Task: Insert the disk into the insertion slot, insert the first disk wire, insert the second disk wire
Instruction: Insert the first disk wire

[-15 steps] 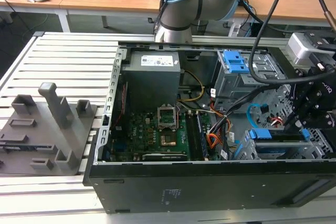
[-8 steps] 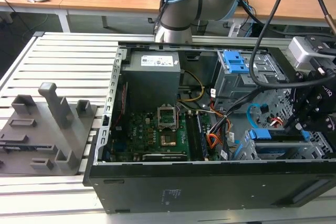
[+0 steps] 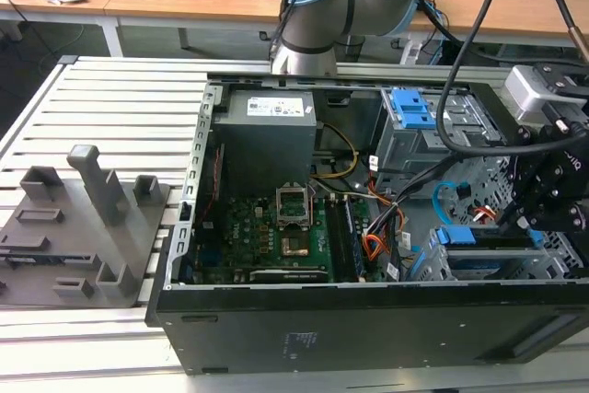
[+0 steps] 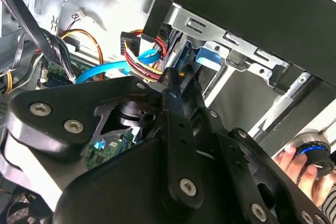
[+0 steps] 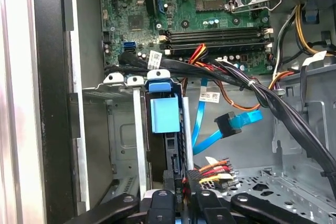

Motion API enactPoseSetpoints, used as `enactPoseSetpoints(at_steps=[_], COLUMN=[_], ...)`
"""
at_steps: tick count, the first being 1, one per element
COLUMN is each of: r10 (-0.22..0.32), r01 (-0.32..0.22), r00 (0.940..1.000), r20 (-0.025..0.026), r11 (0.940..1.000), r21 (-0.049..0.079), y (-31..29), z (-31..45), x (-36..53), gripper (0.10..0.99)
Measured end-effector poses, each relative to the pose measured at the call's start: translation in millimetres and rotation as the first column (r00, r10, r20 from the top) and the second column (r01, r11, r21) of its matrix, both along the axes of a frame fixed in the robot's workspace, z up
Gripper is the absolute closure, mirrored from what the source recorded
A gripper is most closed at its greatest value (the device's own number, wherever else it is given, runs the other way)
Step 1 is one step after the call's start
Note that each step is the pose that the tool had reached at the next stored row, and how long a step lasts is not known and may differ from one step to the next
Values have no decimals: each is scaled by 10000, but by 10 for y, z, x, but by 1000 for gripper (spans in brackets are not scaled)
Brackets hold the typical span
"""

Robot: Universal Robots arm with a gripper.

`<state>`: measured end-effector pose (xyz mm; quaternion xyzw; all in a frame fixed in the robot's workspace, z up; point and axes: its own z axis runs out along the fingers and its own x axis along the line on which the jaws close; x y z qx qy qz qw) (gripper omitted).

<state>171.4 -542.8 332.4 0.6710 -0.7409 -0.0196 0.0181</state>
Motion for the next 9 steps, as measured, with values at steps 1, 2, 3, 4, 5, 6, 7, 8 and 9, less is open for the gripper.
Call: enactPoseSetpoints(at_steps=[1, 2, 3, 4, 5, 6, 7, 8, 9], r10=[0, 0, 1, 0, 1, 1, 1, 0, 0], r01=[0, 0, -1, 0, -1, -1, -1, 0, 0], r00=[10000, 10000, 10000, 10000, 10000, 10000, 10000, 10000, 10000], r20=[3, 2, 2, 1, 2, 2, 2, 2, 1], r11=[10000, 10000, 10000, 10000, 10000, 10000, 10000, 10000, 10000], r21=[-21, -20, -21, -19, -22, -20, -19, -21, -19], y=[-1, -2, 0, 1, 6, 13, 17, 22, 25], z=[14, 63, 133, 240, 320, 382, 421, 489, 564], x=[0, 0, 1, 0, 0, 0, 0, 0, 0], gripper=[851, 851, 851, 851, 851, 851, 851, 863, 980])
